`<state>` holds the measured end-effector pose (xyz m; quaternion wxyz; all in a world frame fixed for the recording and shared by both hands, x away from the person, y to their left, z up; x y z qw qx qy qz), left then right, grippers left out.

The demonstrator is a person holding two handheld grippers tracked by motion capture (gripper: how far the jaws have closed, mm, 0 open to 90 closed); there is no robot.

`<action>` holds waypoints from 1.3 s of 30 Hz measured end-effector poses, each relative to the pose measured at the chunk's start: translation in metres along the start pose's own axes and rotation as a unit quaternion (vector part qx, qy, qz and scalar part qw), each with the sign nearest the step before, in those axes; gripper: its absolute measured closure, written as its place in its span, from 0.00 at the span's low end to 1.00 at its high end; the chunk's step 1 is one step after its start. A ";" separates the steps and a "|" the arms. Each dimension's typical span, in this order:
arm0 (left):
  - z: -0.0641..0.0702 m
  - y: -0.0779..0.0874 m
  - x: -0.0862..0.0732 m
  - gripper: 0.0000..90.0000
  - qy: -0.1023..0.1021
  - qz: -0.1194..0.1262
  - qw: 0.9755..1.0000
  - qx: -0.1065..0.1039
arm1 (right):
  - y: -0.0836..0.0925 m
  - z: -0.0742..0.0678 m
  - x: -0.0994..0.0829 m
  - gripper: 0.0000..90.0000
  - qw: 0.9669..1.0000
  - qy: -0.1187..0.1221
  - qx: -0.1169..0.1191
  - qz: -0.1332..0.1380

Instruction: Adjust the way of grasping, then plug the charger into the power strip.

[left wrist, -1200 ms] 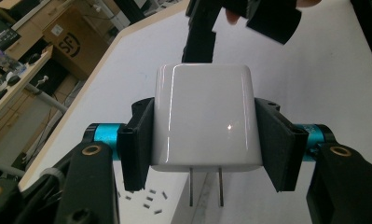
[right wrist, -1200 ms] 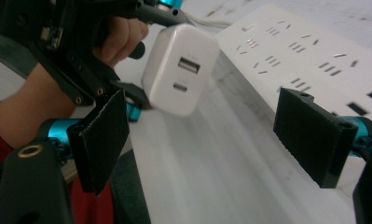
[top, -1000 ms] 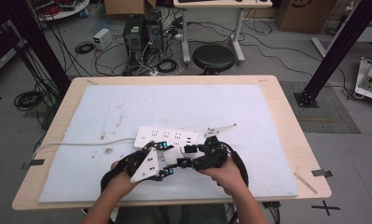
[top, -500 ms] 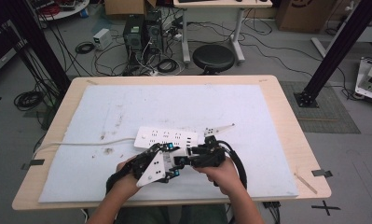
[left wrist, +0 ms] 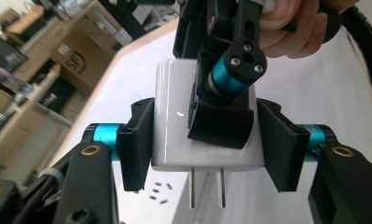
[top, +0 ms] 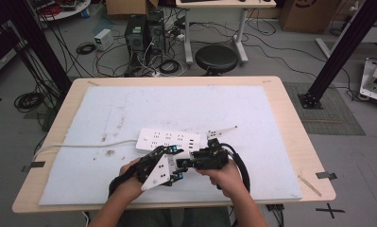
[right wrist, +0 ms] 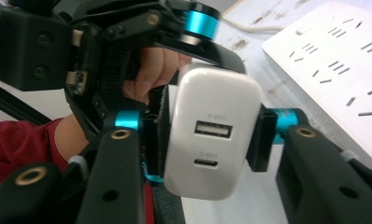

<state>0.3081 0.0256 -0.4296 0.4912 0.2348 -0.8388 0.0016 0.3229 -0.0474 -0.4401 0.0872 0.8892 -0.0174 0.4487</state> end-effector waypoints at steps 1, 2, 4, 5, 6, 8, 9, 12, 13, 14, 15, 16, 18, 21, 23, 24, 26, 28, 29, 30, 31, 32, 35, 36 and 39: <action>0.000 -0.001 -0.001 0.45 0.009 -0.005 1.000 -0.003 | 0.000 0.000 0.001 0.69 1.000 0.003 -0.003 0.003; -0.001 -0.001 -0.002 0.45 0.016 -0.008 1.000 0.000 | 0.001 0.000 0.000 0.70 1.000 0.006 -0.008 0.000; -0.005 0.002 -0.002 0.38 0.025 -0.013 1.000 0.010 | 0.003 0.003 0.001 0.70 1.000 0.010 -0.023 0.001; -0.007 0.004 -0.002 0.36 0.031 -0.010 0.999 0.014 | 0.005 0.005 0.002 0.70 1.000 0.013 -0.026 0.005; -0.009 0.006 0.000 0.34 0.043 -0.004 0.999 0.017 | 0.007 0.006 0.003 0.70 0.999 0.015 -0.033 0.009; -0.012 0.012 0.001 0.32 0.069 -0.001 0.998 0.014 | 0.011 0.007 0.006 0.70 0.999 0.025 -0.043 0.014; -0.014 0.014 0.002 0.31 0.070 -0.001 0.997 0.017 | 0.014 0.008 0.008 0.70 0.998 0.030 -0.052 0.017; -0.025 0.028 0.004 0.28 0.082 -0.001 0.996 0.029 | 0.020 0.008 0.013 0.70 0.997 0.044 -0.066 0.023; -0.030 0.032 0.004 0.26 0.081 -0.001 0.996 0.036 | 0.023 0.008 0.015 0.70 0.996 0.050 -0.070 0.025; -0.035 0.036 0.004 0.26 0.082 -0.005 0.996 0.043 | 0.025 0.008 0.017 0.70 0.995 0.056 -0.072 0.028; -0.040 0.041 0.004 0.26 0.083 -0.006 0.995 0.050 | 0.027 0.008 0.018 0.70 0.995 0.059 -0.077 0.028; -0.045 0.045 0.003 0.24 0.086 -0.008 0.995 0.059 | 0.030 0.008 0.019 0.70 0.994 0.063 -0.080 0.027; -0.055 0.054 0.002 0.23 0.091 -0.008 0.993 0.074 | 0.033 0.009 0.020 0.70 0.994 0.069 -0.082 0.033; -0.072 0.067 -0.003 0.20 0.113 -0.012 0.988 0.101 | 0.039 0.011 0.022 0.70 0.993 0.072 -0.089 0.039; -0.079 0.073 -0.009 0.19 0.128 -0.018 0.986 0.109 | 0.043 0.012 0.024 0.70 0.992 0.074 -0.091 0.043; -0.082 0.075 -0.011 0.19 0.133 -0.019 0.985 0.111 | 0.045 0.013 0.024 0.70 0.992 0.075 -0.095 0.043; -0.086 0.080 -0.016 0.19 0.144 -0.021 0.982 0.119 | 0.047 0.014 0.026 0.70 0.991 0.079 -0.098 0.041; -0.089 0.084 -0.020 0.19 0.153 -0.025 0.980 0.127 | 0.048 0.014 0.027 0.70 0.991 0.085 -0.100 0.036; -0.090 0.086 -0.021 0.19 0.162 -0.019 0.977 0.136 | 0.048 0.014 0.028 0.70 0.990 0.091 -0.099 0.036; -0.091 0.087 -0.022 0.19 0.168 -0.017 0.976 0.138 | 0.047 0.014 0.029 0.70 0.990 0.095 -0.102 0.034; -0.092 0.089 -0.024 0.19 0.173 -0.018 0.975 0.140 | 0.047 0.014 0.030 0.70 0.989 0.100 -0.103 0.035; -0.093 0.090 -0.025 0.19 0.176 -0.019 0.974 0.142 | 0.046 0.014 0.032 0.70 0.988 0.111 -0.105 0.034; -0.091 0.091 -0.030 0.19 0.191 -0.016 0.972 0.138 | 0.043 0.018 0.036 0.70 0.980 0.145 -0.135 0.030; -0.089 0.091 -0.032 0.19 0.196 -0.020 0.971 0.137 | 0.041 0.019 0.038 0.70 0.976 0.158 -0.147 0.027; -0.086 0.095 -0.037 0.19 0.200 -0.027 0.970 0.132 | 0.033 0.023 0.045 0.70 0.963 0.204 -0.174 0.010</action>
Point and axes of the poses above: each handheld gripper's, and its own axes: y roughly backward along the jaws, x roughly out of its top, z roughly to its right, the point moved 9 cm from there along -y, roughly forward along the jaws, and after that the axes turned 12 degrees about z, right-handed, at the moved point
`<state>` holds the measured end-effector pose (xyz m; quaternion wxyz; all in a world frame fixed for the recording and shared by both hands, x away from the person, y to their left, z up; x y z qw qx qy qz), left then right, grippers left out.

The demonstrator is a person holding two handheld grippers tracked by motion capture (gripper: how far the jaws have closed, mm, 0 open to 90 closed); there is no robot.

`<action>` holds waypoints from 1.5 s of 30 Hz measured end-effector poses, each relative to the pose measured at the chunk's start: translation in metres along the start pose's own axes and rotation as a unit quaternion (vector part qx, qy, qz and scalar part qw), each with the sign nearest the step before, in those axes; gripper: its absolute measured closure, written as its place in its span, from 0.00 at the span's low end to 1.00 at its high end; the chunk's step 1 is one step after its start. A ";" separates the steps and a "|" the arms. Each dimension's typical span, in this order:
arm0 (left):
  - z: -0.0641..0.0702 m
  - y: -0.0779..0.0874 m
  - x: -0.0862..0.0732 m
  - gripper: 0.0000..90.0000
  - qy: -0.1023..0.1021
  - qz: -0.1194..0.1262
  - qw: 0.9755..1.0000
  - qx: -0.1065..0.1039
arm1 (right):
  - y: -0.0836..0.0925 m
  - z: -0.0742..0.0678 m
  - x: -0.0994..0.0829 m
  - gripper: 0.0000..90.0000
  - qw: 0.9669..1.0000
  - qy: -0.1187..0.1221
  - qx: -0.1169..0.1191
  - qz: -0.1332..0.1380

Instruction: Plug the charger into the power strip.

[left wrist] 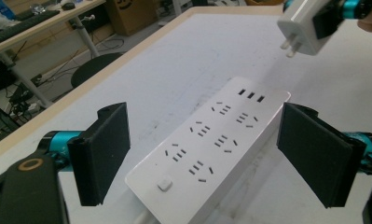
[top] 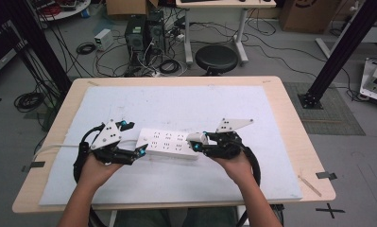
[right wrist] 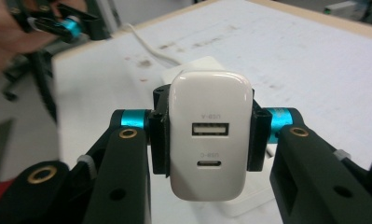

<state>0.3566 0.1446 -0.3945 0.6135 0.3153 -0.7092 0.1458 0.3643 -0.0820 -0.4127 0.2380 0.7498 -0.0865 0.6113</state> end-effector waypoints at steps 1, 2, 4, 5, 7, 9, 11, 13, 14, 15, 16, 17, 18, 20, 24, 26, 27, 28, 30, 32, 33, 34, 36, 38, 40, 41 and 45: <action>-0.001 0.002 -0.001 0.19 -0.001 -0.001 1.000 0.000 | -0.003 0.001 0.001 0.70 1.000 0.008 -0.005 -0.006; -0.001 0.003 -0.001 0.19 0.003 0.002 1.000 0.002 | -0.006 0.002 0.003 0.70 1.000 0.022 -0.011 -0.011; -0.003 0.007 -0.003 0.19 0.004 0.002 1.000 0.005 | -0.012 0.005 0.003 0.70 0.998 0.044 -0.027 -0.034; -0.004 0.009 -0.004 0.19 0.006 0.002 1.000 0.004 | -0.015 0.006 0.003 0.70 0.997 0.054 -0.027 -0.041; -0.005 0.012 -0.008 0.19 0.008 -0.002 1.000 0.005 | -0.022 0.008 0.002 0.70 0.996 0.066 -0.028 -0.059; -0.006 0.015 -0.012 0.19 0.007 -0.007 1.000 0.008 | -0.028 0.011 0.001 0.70 0.994 0.074 -0.024 -0.079; -0.007 0.018 -0.015 0.19 0.009 -0.011 1.000 0.008 | -0.033 0.015 -0.001 0.70 0.991 0.086 -0.022 -0.099; -0.009 0.021 -0.018 0.19 0.009 -0.016 1.000 0.010 | -0.036 0.019 -0.002 0.70 0.989 0.091 -0.020 -0.117; -0.009 0.022 -0.019 0.19 0.007 -0.016 1.000 0.009 | -0.037 0.021 -0.003 0.70 0.988 0.090 -0.013 -0.126; -0.010 0.023 -0.019 0.19 0.007 -0.018 1.000 0.010 | -0.039 0.023 -0.003 0.70 0.987 0.095 -0.011 -0.132; -0.010 0.024 -0.020 0.19 0.005 -0.019 1.000 0.011 | -0.040 0.024 -0.003 0.70 0.986 0.093 -0.006 -0.140; -0.010 0.024 -0.020 0.19 0.007 -0.018 1.000 0.011 | -0.042 0.025 -0.004 0.70 0.984 0.095 -0.002 -0.149; -0.011 0.025 -0.021 0.19 0.006 -0.019 1.000 0.011 | -0.044 0.027 -0.003 0.70 0.983 0.100 0.001 -0.157; -0.011 0.026 -0.021 0.19 0.006 -0.019 1.000 0.012 | -0.047 0.029 -0.002 0.70 0.979 0.103 0.012 -0.174; -0.011 0.029 -0.026 0.19 0.009 -0.024 1.000 0.012 | -0.054 0.033 0.000 0.70 0.969 0.119 0.028 -0.213; -0.012 0.031 -0.028 0.19 0.008 -0.025 1.000 0.012 | -0.059 0.034 0.002 0.70 0.963 0.132 0.034 -0.233; -0.012 0.031 -0.029 0.19 0.010 -0.025 1.000 0.012 | -0.062 0.035 0.003 0.70 0.961 0.134 0.042 -0.239; -0.012 0.032 -0.029 0.19 0.011 -0.026 1.000 0.013 | -0.063 0.035 0.003 0.70 0.957 0.134 0.046 -0.252; -0.012 0.032 -0.031 0.19 0.012 -0.026 1.000 0.013 | -0.068 0.037 0.003 0.70 0.950 0.144 0.049 -0.273; -0.012 0.032 -0.032 0.19 0.013 -0.026 0.999 0.013 | -0.072 0.038 0.002 0.70 0.943 0.149 0.058 -0.291; -0.012 0.032 -0.033 0.19 0.013 -0.027 0.999 0.012 | -0.074 0.039 0.002 0.70 0.938 0.155 0.060 -0.303; -0.012 0.033 -0.034 0.19 0.011 -0.029 0.999 0.011 | -0.076 0.040 0.002 0.70 0.936 0.156 0.065 -0.309; -0.012 0.033 -0.035 0.19 0.011 -0.030 0.999 0.010 | -0.079 0.040 0.001 0.70 0.930 0.159 0.071 -0.324; -0.013 0.034 -0.036 0.19 0.014 -0.028 0.999 0.011 | -0.081 0.041 0.001 0.70 0.924 0.165 0.074 -0.336; -0.013 0.034 -0.037 0.19 0.017 -0.028 0.999 0.012 | -0.084 0.041 0.001 0.70 0.923 0.164 0.081 -0.339; -0.014 0.035 -0.038 0.19 0.018 -0.027 0.999 0.012 | -0.084 0.041 0.000 0.70 0.921 0.164 0.082 -0.343; -0.016 0.036 -0.040 0.19 0.022 -0.026 0.999 0.016 | -0.086 0.043 -0.003 0.70 0.913 0.165 0.084 -0.364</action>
Point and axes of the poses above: each handheld gripper's, and its own axes: y roughly backward along the jaws, x roughly out of its top, z roughly to its right, the point moved 9 cm from there along -y, roughly forward along the jaws, and after that the axes turned 12 degrees about z, right-handed, at the moved point
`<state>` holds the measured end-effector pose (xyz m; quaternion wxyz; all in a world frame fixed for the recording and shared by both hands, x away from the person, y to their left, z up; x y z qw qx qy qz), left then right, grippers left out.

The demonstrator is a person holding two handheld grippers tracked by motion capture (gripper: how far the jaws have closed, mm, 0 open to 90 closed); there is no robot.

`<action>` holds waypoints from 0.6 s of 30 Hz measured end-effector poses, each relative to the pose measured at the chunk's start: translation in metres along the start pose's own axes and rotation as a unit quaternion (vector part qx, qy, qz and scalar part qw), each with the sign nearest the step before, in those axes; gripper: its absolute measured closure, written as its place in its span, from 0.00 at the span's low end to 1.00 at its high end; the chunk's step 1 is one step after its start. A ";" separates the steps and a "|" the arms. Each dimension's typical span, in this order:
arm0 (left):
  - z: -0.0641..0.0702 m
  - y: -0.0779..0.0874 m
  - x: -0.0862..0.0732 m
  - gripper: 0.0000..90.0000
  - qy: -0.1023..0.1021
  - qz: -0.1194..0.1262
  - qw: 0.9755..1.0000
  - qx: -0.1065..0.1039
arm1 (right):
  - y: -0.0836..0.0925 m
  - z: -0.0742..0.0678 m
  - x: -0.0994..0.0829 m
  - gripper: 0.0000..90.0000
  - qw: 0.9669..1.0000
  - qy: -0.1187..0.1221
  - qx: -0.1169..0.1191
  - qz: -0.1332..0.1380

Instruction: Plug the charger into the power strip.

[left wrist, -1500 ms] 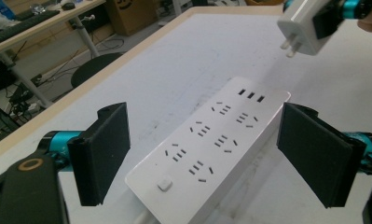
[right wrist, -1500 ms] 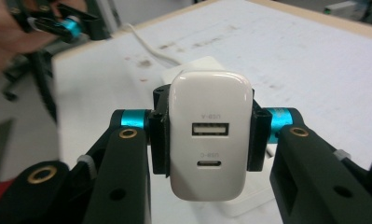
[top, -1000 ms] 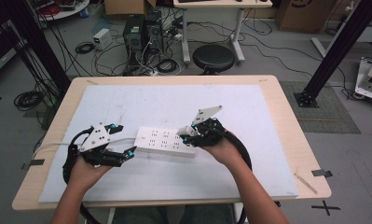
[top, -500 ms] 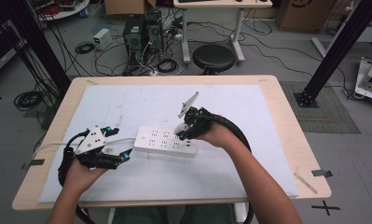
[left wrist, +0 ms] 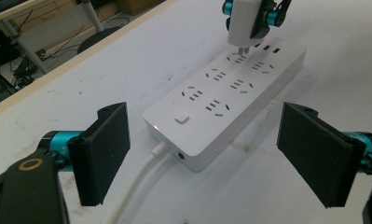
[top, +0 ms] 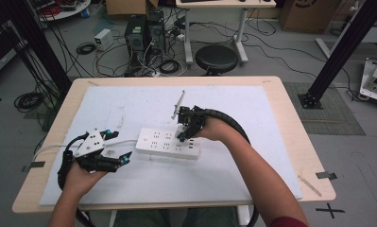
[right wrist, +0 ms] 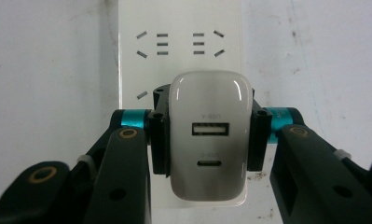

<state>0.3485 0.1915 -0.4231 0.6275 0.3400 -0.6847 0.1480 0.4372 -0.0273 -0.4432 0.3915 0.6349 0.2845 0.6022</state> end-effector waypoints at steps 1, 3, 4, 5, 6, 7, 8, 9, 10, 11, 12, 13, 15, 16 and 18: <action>0.000 0.000 0.000 0.19 -0.001 0.000 1.000 0.000 | -0.001 0.001 0.000 0.70 1.000 0.002 -0.001 -0.003; 0.000 0.000 0.000 0.19 -0.002 0.001 1.000 0.000 | -0.001 0.002 0.002 0.70 1.000 0.007 0.002 -0.005; 0.000 0.000 0.000 0.19 -0.001 0.001 1.000 0.000 | -0.001 0.002 0.003 0.70 1.000 0.003 0.000 -0.009; -0.001 0.000 0.000 0.19 -0.001 0.002 1.000 0.000 | -0.002 0.003 0.004 0.70 1.000 0.008 0.001 -0.007; -0.001 0.000 0.000 0.19 -0.001 0.002 1.000 0.000 | -0.002 0.003 0.005 0.70 1.000 0.010 0.003 -0.009; -0.001 0.000 -0.001 0.19 -0.001 0.002 1.000 0.001 | -0.003 0.003 0.005 0.70 1.000 0.009 0.004 -0.010; -0.001 0.000 -0.001 0.19 0.001 0.003 1.000 0.000 | -0.004 0.003 0.005 0.70 1.000 0.009 0.005 -0.014; -0.001 0.001 -0.002 0.19 0.000 0.001 1.000 0.000 | -0.004 0.003 0.005 0.70 1.000 0.008 0.005 -0.016; -0.001 0.000 -0.002 0.19 0.003 0.003 1.000 0.000 | -0.006 0.004 0.005 0.70 1.000 0.011 0.007 -0.016; -0.002 0.001 -0.003 0.19 0.001 0.000 1.000 -0.001 | -0.006 0.004 0.004 0.70 1.000 0.010 0.007 -0.019; -0.003 0.001 -0.004 0.19 0.001 0.000 1.000 0.001 | -0.007 0.004 0.004 0.70 1.000 0.009 0.006 -0.020; -0.003 0.001 -0.003 0.19 0.006 0.004 1.000 0.001 | -0.007 0.004 0.004 0.70 1.000 0.008 0.007 -0.021; -0.004 0.002 -0.004 0.19 0.004 0.002 1.000 0.001 | -0.007 0.005 0.004 0.70 1.000 0.009 0.006 -0.022; -0.004 0.002 -0.005 0.19 0.004 0.002 1.000 0.001 | -0.007 0.005 0.004 0.70 1.000 0.011 0.009 -0.023; -0.004 0.002 -0.005 0.19 0.004 0.002 1.000 0.001 | -0.006 0.004 0.003 0.70 1.000 0.009 0.008 -0.028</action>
Point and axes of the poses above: each handheld gripper's, and its own axes: y roughly backward along the jaws, x roughly out of its top, z roughly to its right, the point moved 9 cm from there along -y, roughly forward along the jaws, and after that the axes turned 12 degrees about z, right-handed, at the moved point
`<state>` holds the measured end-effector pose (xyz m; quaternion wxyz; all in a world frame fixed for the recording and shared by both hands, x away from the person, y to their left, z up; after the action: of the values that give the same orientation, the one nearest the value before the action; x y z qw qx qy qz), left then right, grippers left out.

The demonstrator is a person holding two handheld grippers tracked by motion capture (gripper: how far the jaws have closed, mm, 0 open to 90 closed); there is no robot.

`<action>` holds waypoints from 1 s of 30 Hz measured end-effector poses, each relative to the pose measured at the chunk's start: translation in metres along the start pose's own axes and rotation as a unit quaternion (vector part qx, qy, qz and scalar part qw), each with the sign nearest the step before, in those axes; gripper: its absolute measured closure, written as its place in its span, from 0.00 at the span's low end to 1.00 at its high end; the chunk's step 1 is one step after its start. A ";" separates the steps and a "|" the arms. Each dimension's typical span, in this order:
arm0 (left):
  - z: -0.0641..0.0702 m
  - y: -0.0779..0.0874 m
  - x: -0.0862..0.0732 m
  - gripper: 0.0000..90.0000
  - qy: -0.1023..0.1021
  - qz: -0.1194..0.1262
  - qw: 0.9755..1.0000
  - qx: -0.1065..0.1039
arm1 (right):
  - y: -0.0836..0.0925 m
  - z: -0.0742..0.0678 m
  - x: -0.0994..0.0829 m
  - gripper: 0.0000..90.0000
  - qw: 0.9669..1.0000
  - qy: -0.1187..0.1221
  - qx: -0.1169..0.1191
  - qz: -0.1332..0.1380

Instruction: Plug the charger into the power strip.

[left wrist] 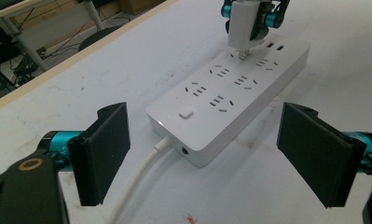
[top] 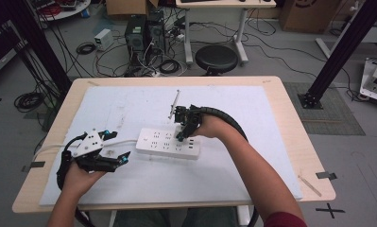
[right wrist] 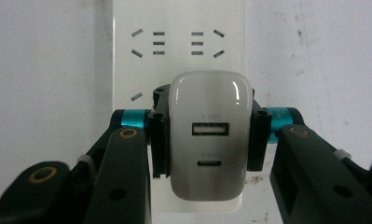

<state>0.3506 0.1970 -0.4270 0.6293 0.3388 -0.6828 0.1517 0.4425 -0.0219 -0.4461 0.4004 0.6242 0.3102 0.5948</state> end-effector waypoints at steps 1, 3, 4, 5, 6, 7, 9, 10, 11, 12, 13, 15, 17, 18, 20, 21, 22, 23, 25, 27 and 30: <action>0.000 -0.001 0.000 0.19 0.005 0.004 1.000 0.001 | 0.000 0.000 -0.001 0.70 1.000 0.004 0.003 -0.003; 0.000 -0.001 0.000 0.19 0.004 0.003 1.000 0.000 | -0.001 0.000 -0.001 0.70 1.000 0.002 0.002 -0.005; 0.000 -0.002 -0.001 0.19 0.003 0.002 1.000 -0.001 | -0.002 0.000 -0.001 0.70 1.000 0.006 0.006 -0.006; 0.000 -0.002 -0.001 0.19 0.003 0.001 1.000 -0.001 | -0.004 0.000 -0.001 0.70 1.000 0.007 0.005 -0.011; 0.000 -0.001 -0.001 0.19 0.001 -0.001 1.000 -0.002 | -0.004 0.000 0.000 0.70 1.000 0.007 0.006 -0.014; 0.000 -0.002 -0.001 0.19 0.003 0.001 1.000 -0.001 | -0.004 0.000 0.001 0.70 1.000 0.010 0.006 -0.019; 0.000 -0.001 -0.001 0.19 0.005 0.003 1.000 0.001 | -0.005 0.001 0.003 0.70 0.999 0.017 0.008 -0.033; 0.000 -0.001 -0.001 0.19 0.005 0.003 1.000 0.001 | -0.006 0.001 0.004 0.70 0.999 0.022 0.011 -0.039; 0.000 -0.001 -0.001 0.19 0.004 0.002 1.000 0.002 | -0.006 0.002 0.005 0.70 0.999 0.022 0.015 -0.045; 0.000 -0.002 -0.002 0.19 0.003 0.002 1.000 0.002 | -0.008 0.002 0.006 0.70 0.998 0.020 0.021 -0.049; 0.001 -0.002 -0.001 0.19 0.004 0.002 1.000 0.001 | -0.009 0.003 0.008 0.70 0.998 0.024 0.022 -0.056; 0.001 -0.003 -0.001 0.19 0.005 0.003 1.000 0.002 | -0.019 0.000 0.008 0.70 0.996 0.037 0.012 -0.086; 0.001 -0.005 0.000 0.19 0.004 0.006 1.000 0.002 | -0.019 -0.001 0.008 0.71 0.994 0.039 0.006 -0.098; 0.002 -0.005 0.000 0.19 0.005 0.005 1.000 0.002 | -0.019 0.000 0.008 0.71 0.996 0.029 0.012 -0.089; 0.002 -0.007 0.001 0.19 0.006 0.008 1.000 0.001 | -0.020 0.000 0.007 0.71 0.996 0.028 0.011 -0.085; 0.002 -0.008 0.001 0.19 0.005 0.006 1.000 0.001 | -0.020 0.000 0.007 0.71 0.996 0.030 0.008 -0.090; 0.002 -0.008 0.001 0.19 0.005 0.006 1.000 0.001 | -0.020 0.000 0.007 0.71 0.996 0.030 0.008 -0.090; 0.003 -0.009 0.002 0.19 0.004 0.006 1.000 0.001 | -0.022 0.001 0.006 0.71 0.996 0.025 0.015 -0.089; 0.004 -0.009 0.002 0.19 0.002 0.007 1.000 -0.001 | -0.022 0.001 0.005 0.71 0.996 0.021 0.019 -0.083; 0.004 -0.010 0.002 0.19 0.003 0.006 1.000 -0.002 | -0.023 0.001 0.005 0.71 0.996 0.017 0.017 -0.083; 0.005 -0.011 0.003 0.19 0.002 0.006 1.000 -0.003 | -0.023 0.001 0.004 0.71 0.996 0.017 0.013 -0.084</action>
<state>0.3540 0.1853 -0.4268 0.6305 0.3329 -0.6840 0.1539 0.4454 -0.0073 -0.4637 0.4357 0.5909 0.3762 0.5653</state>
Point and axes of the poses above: each handheld gripper's, and its own axes: y roughly backward along the jaws, x roughly out of its top, z roughly to its right, the point moved 9 cm from there along -y, roughly forward along the jaws, and after that the axes turned 12 degrees about z, right-handed, at the moved point
